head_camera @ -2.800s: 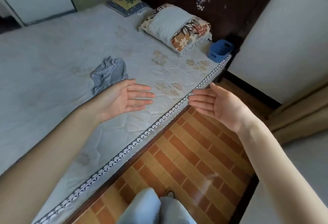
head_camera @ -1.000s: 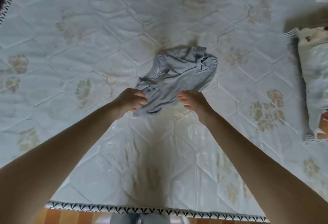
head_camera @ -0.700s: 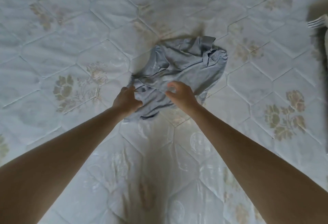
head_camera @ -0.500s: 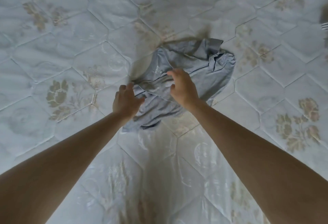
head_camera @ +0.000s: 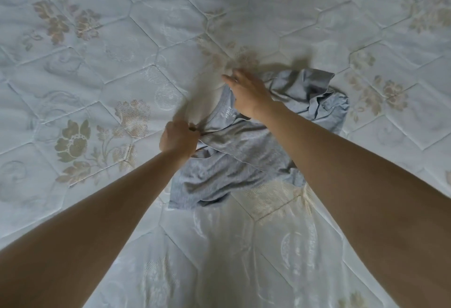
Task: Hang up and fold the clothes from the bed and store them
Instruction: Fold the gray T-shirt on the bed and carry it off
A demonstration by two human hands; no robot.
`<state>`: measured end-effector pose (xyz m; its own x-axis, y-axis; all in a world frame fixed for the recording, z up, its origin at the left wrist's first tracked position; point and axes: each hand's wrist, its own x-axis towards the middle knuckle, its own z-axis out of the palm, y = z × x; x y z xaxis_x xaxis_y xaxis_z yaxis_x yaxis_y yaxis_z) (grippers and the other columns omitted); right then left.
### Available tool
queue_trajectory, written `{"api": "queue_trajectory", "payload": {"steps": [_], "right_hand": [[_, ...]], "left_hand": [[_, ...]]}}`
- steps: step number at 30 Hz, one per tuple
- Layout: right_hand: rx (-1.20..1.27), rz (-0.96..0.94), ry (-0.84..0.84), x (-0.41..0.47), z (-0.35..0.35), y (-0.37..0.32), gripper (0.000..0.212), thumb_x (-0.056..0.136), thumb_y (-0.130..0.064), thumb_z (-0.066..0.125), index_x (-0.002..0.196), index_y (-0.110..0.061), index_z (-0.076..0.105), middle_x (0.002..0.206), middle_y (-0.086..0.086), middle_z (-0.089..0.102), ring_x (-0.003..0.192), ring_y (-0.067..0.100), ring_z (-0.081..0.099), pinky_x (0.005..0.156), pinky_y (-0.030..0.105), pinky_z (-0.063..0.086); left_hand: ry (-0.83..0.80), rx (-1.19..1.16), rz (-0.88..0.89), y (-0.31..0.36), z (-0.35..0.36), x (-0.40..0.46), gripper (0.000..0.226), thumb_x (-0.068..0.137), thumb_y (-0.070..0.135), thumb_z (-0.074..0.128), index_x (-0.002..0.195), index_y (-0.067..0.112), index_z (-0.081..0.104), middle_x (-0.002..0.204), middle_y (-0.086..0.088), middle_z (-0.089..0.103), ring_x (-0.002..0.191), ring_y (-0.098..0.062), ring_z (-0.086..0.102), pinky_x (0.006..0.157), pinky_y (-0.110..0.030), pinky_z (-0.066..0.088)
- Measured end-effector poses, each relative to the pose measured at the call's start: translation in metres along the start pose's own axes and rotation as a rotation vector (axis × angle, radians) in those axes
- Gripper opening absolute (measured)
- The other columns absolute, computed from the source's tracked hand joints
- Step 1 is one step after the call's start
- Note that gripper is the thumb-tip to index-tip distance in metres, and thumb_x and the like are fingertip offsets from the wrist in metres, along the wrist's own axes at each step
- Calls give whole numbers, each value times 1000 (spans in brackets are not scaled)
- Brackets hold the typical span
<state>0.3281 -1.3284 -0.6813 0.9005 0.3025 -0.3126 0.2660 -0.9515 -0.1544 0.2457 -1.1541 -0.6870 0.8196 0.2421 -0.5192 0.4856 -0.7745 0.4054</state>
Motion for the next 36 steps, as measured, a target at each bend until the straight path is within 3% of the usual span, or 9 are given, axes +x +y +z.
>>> {"api": "queue_trajectory", "payload": {"steps": [3, 6, 9, 15, 21, 23, 29, 32, 36], "right_hand": [[-12, 93, -57, 13, 2, -1, 59, 96, -5, 52, 150, -13, 31, 150, 13, 37, 138, 33, 35, 111, 45, 33], [-68, 168, 21, 9, -3, -1, 34, 98, -9, 52, 131, -5, 52, 141, 15, 46, 129, 32, 46, 101, 41, 42], [-75, 199, 42, -6, -12, -1, 19, 95, -4, 52, 110, -5, 64, 118, 15, 62, 110, 32, 58, 88, 36, 44], [143, 311, 254, -48, -84, 13, 26, 91, -7, 50, 109, -10, 69, 109, 11, 69, 102, 32, 61, 74, 29, 41], [100, 290, 463, -107, -216, -5, 24, 88, -6, 52, 103, -11, 69, 108, 10, 63, 101, 30, 59, 73, 29, 39], [104, 302, 528, -132, -262, -13, 23, 90, -7, 51, 102, -12, 70, 111, 12, 59, 101, 30, 58, 73, 30, 41], [353, 356, 692, -207, -398, -53, 33, 93, -7, 43, 103, -11, 74, 111, 8, 70, 103, 27, 62, 76, 22, 42], [445, 317, 724, -241, -456, -82, 27, 92, -7, 45, 80, -6, 69, 85, 10, 68, 87, 25, 60, 67, 23, 42], [738, 220, 801, -293, -523, -123, 34, 92, -8, 45, 59, -15, 42, 59, 0, 39, 60, 13, 37, 53, 26, 26]], "left_hand": [[-129, -14, -54, -5, 0, 9, 43, 82, 46, 74, 107, 11, 69, 98, -9, 69, 92, -29, 64, 71, -31, 46], [-239, -174, -125, -8, 0, 11, 39, 77, 31, 80, 105, 7, 68, 92, -9, 66, 81, -22, 58, 62, -26, 39], [-264, -257, -70, -10, -8, 1, 17, 80, 20, 76, 87, 6, 71, 60, 3, 66, 57, -7, 59, 50, -18, 40], [11, -197, 236, 14, -76, -24, 19, 89, 29, 68, 85, 11, 63, 78, 3, 58, 83, -18, 51, 61, -26, 30], [208, -307, 455, 74, -183, -78, 4, 93, 18, 61, 92, 15, 58, 74, 4, 56, 70, -16, 49, 51, -14, 34], [268, -316, 520, 90, -225, -102, 0, 94, 14, 57, 94, 14, 57, 82, -6, 60, 69, -21, 50, 56, -26, 40], [472, -295, 666, 119, -358, -182, 20, 100, 19, 50, 108, 1, 55, 86, -10, 55, 80, -24, 47, 63, -27, 28], [488, -313, 719, 127, -422, -223, 19, 102, 25, 47, 98, 7, 52, 81, -6, 53, 77, -23, 47, 56, -27, 27], [535, -256, 780, 130, -491, -267, 27, 102, 32, 44, 102, 7, 53, 88, -7, 55, 84, -25, 49, 71, -31, 32]]}}
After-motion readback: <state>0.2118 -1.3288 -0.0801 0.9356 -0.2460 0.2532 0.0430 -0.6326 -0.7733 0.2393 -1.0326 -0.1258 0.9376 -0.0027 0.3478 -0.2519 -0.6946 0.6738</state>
